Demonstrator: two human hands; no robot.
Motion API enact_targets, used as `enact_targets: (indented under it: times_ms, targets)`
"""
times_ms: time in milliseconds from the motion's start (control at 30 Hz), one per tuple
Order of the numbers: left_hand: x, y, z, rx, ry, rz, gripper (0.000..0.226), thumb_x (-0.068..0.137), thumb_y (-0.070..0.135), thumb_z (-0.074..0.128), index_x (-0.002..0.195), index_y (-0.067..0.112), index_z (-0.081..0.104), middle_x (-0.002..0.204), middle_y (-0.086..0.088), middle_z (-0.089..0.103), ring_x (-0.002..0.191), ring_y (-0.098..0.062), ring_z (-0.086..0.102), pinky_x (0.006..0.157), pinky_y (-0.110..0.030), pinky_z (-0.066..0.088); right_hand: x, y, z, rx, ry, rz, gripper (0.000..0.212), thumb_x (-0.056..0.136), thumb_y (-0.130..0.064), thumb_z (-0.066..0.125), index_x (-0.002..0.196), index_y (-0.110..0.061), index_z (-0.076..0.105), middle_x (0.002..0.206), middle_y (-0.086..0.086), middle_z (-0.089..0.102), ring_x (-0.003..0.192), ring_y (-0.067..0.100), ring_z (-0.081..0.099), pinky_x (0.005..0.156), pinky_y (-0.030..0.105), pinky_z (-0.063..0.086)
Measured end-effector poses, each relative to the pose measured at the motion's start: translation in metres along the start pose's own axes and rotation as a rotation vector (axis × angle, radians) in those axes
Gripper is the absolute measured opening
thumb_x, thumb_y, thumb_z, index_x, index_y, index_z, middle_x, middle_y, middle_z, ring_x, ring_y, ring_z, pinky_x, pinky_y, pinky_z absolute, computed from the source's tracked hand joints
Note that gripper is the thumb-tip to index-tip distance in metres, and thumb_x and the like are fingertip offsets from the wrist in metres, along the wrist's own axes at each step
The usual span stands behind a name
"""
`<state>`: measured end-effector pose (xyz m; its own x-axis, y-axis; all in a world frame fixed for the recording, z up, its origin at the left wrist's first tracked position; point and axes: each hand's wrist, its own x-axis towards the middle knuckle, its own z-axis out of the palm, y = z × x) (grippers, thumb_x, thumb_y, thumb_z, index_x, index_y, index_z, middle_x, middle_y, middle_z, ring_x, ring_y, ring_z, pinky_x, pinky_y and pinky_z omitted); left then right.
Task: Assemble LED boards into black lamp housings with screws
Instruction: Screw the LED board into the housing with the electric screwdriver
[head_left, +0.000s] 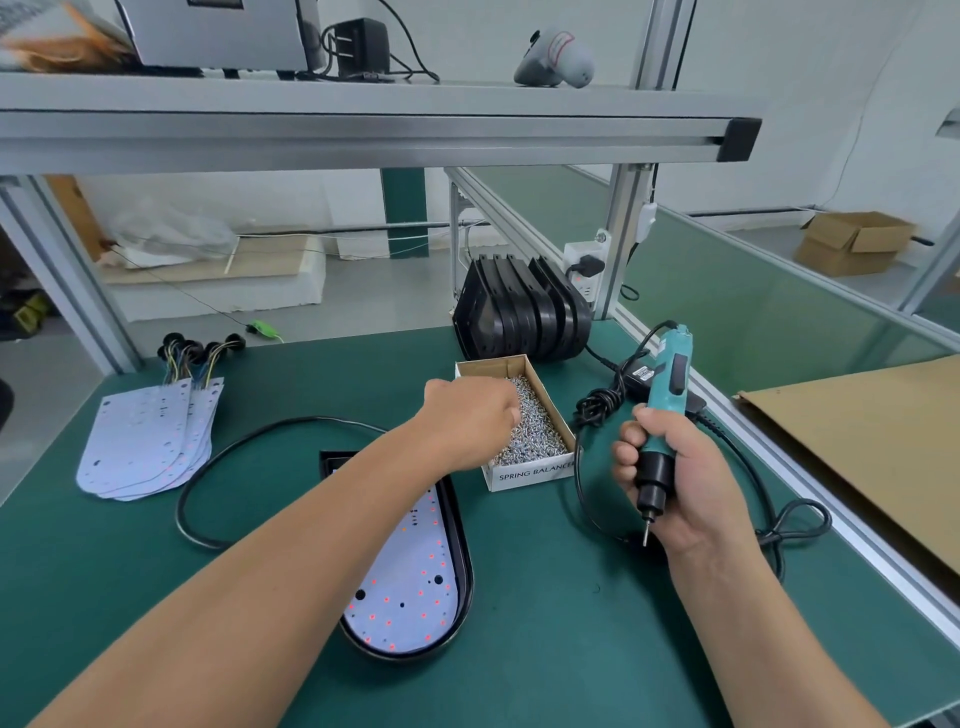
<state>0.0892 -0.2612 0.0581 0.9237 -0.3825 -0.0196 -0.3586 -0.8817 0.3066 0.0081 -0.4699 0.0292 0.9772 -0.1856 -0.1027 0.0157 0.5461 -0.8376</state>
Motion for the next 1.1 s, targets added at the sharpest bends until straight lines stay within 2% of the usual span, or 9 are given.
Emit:
enact_targets:
  times_ms: [100, 200, 300, 400, 533, 733, 900, 1033, 1100]
  targets:
    - [-0.011, 0.001, -0.015, -0.163, 0.068, -0.018, 0.025, 0.110, 0.028, 0.040, 0.097, 0.017, 0.058, 0.097, 0.001, 0.068, 0.094, -0.027, 0.063, 0.087, -0.043, 0.046, -0.001, 0.000, 0.003, 0.012, 0.029, -0.010, 0.022, 0.105, -0.036, 0.056, 0.103, -0.014, 0.056, 0.069, 0.000, 0.053, 0.055, 0.013, 0.051, 0.044, 0.022, 0.044]
    - [-0.024, 0.003, -0.024, -0.359, 0.049, -0.026, 0.025, 0.108, 0.025, 0.042, 0.092, 0.011, 0.055, 0.090, -0.002, 0.067, 0.076, -0.022, 0.061, 0.072, -0.039, 0.051, -0.002, 0.001, 0.007, 0.013, 0.049, -0.047, 0.027, 0.106, -0.041, 0.056, 0.104, -0.014, 0.058, 0.070, 0.000, 0.053, 0.055, 0.014, 0.052, 0.045, 0.022, 0.044]
    - [-0.038, 0.010, -0.027, -0.931, -0.066, -0.187, 0.021, 0.102, 0.013, 0.047, 0.084, 0.011, 0.057, 0.078, -0.009, 0.057, 0.060, -0.016, 0.051, 0.050, -0.026, 0.044, -0.006, 0.003, 0.013, -0.007, 0.042, -0.098, 0.023, 0.108, -0.037, 0.055, 0.101, -0.016, 0.057, 0.072, 0.000, 0.055, 0.057, 0.015, 0.053, 0.046, 0.023, 0.046]
    - [-0.060, 0.008, -0.033, -1.483, -0.162, -0.282, 0.019, 0.102, 0.008, 0.047, 0.085, 0.011, 0.055, 0.079, -0.006, 0.056, 0.055, -0.011, 0.046, 0.039, -0.018, 0.032, -0.011, 0.005, 0.021, 0.009, 0.016, -0.157, 0.017, 0.107, -0.031, 0.055, 0.099, -0.016, 0.058, 0.074, 0.000, 0.056, 0.061, 0.016, 0.054, 0.050, 0.024, 0.048]
    - [-0.107, -0.011, -0.038, -1.920, -0.294, -0.268, 0.008, 0.093, 0.008, 0.055, 0.084, 0.009, 0.056, 0.083, -0.008, 0.059, 0.053, -0.010, 0.044, 0.033, -0.015, 0.032, -0.021, 0.003, 0.038, 0.123, -0.127, -0.199, 0.002, 0.095, -0.020, 0.065, 0.094, -0.020, 0.065, 0.083, 0.002, 0.063, 0.071, 0.017, 0.064, 0.063, 0.028, 0.058]
    - [-0.157, -0.034, -0.029, -2.086, -0.325, -0.301, 0.004, 0.087, 0.009, 0.056, 0.085, 0.007, 0.059, 0.086, -0.011, 0.058, 0.054, -0.011, 0.042, 0.033, -0.016, 0.031, -0.025, 0.005, 0.092, 0.292, -0.265, -0.141, 0.018, 0.093, -0.021, 0.065, 0.109, -0.014, 0.059, 0.080, 0.000, 0.055, 0.064, 0.013, 0.051, 0.058, 0.025, 0.048]
    - [-0.170, -0.046, -0.022, -2.074, -0.233, -0.361, 0.010, 0.097, 0.008, 0.055, 0.093, 0.005, 0.063, 0.089, -0.012, 0.059, 0.056, -0.011, 0.043, 0.035, -0.016, 0.033, -0.022, 0.011, 0.140, 0.450, -0.311, -0.100, 0.020, 0.093, -0.031, 0.068, 0.100, -0.014, 0.060, 0.079, -0.001, 0.052, 0.063, 0.012, 0.051, 0.059, 0.024, 0.048]
    - [-0.178, -0.053, -0.021, -2.025, -0.195, -0.289, 0.010, 0.095, 0.005, 0.065, 0.093, 0.004, 0.075, 0.093, -0.013, 0.063, 0.059, -0.009, 0.046, 0.039, -0.016, 0.036, -0.020, 0.019, 0.159, 0.457, -0.304, -0.126, 0.012, 0.095, -0.023, 0.069, 0.091, -0.015, 0.061, 0.080, 0.000, 0.058, 0.063, 0.012, 0.055, 0.060, 0.025, 0.051]
    - [-0.182, -0.055, -0.019, -2.029, -0.181, -0.249, 0.010, 0.094, 0.008, 0.068, 0.096, 0.003, 0.076, 0.096, -0.014, 0.064, 0.060, -0.009, 0.048, 0.040, -0.016, 0.037, -0.020, 0.026, 0.160, 0.467, -0.328, -0.129, 0.020, 0.093, -0.030, 0.072, 0.093, -0.015, 0.060, 0.080, -0.001, 0.056, 0.062, 0.010, 0.051, 0.058, 0.023, 0.048]
